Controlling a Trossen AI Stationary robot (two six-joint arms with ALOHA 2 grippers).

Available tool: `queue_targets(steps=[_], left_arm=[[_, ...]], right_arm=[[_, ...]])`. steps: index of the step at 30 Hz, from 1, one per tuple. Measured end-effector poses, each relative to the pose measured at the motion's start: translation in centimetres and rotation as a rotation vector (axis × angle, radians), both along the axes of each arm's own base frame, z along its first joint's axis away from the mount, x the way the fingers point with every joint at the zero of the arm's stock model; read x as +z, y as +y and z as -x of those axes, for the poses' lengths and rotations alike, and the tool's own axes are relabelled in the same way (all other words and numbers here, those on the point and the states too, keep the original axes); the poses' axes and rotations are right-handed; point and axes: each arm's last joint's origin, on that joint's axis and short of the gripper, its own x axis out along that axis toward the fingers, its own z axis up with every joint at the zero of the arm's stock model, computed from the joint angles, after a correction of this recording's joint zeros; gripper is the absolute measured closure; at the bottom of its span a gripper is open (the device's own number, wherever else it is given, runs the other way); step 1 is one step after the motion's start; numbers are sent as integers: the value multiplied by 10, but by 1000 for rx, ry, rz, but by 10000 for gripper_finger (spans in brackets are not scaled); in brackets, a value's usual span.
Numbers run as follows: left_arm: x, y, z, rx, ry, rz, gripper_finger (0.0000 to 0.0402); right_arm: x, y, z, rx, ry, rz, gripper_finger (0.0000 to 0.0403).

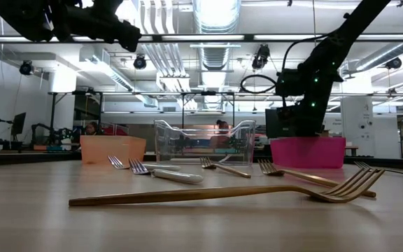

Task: Sort silverware by color (type)
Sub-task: Put the black fork into the orange bin

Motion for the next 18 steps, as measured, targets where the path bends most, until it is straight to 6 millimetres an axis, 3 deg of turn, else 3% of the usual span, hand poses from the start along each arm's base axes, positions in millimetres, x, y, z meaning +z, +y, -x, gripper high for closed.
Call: queue_targets(steps=[18], left_arm=[[-1,0,0,-1,4,4,331]], right_arm=[[-11,3,5,-16,6,28,188]])
